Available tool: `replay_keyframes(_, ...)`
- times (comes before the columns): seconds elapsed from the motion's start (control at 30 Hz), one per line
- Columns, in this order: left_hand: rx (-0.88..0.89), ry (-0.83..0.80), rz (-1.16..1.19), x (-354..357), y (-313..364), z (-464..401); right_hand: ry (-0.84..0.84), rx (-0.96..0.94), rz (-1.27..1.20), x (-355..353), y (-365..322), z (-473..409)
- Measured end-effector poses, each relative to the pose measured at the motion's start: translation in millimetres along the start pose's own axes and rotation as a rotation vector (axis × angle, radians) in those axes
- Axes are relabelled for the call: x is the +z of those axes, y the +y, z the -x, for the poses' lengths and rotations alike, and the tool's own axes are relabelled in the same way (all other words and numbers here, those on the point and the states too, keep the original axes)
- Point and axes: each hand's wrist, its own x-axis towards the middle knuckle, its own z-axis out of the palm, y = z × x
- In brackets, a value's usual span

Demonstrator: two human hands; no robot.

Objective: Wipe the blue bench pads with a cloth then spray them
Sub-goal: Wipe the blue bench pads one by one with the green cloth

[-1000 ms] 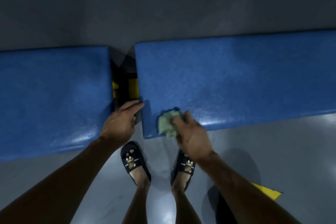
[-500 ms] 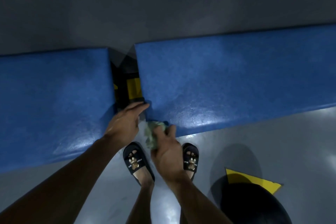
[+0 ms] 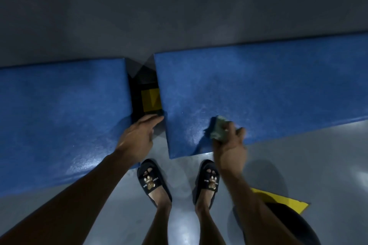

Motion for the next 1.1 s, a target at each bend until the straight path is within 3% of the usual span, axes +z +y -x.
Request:
replay_keyframes(0.13, 0.013, -0.051, -0.030, 2, -1, 1, -0.144, -0.294, -0.007, 30, -53, 29)
replay_keyframes(0.3, 0.037, -0.150, -0.115, 3, -6, -1, -0.357, -0.837, 0.245, -4, -25, -20)
replay_keyframes(0.37, 0.052, -0.182, -0.126, 5, -7, -2, -0.245, -0.716, 0.239, -23, -2, -54)
replay_keyframes(0.47, 0.064, -0.193, -0.108, 9, -10, -1, -0.008, -0.153, 0.091, -38, 21, -85)
replay_keyframes(0.53, 0.068, -0.190, -0.103, 11, -12, -1, 0.083, 0.050, 0.031, -22, 9, -81)
replay_keyframes(0.6, 0.086, -0.183, -0.104, 11, -12, -2, 0.085, 0.019, -0.049, 7, -25, -55)
replay_keyframes(0.7, 0.077, -0.195, -0.118, 11, -8, -4, -0.059, -0.282, -0.040, 39, -69, -7)
replay_keyframes(0.87, 0.063, -0.215, -0.135, 3, -7, -8, -0.263, -0.745, 0.209, 8, -49, -42)
replay_keyframes(0.93, 0.070, -0.217, -0.127, 4, -11, -9, -0.187, -0.616, 0.211, -12, -25, -72)
replay_keyframes(1.03, 0.090, -0.207, -0.102, 9, -16, -8, 0.044, -0.001, 0.019, -20, -10, -94)
replay_keyframes(1.1, 0.097, -0.181, -0.080, 10, -19, -7, 0.104, 0.097, -0.006, -1, -32, -80)
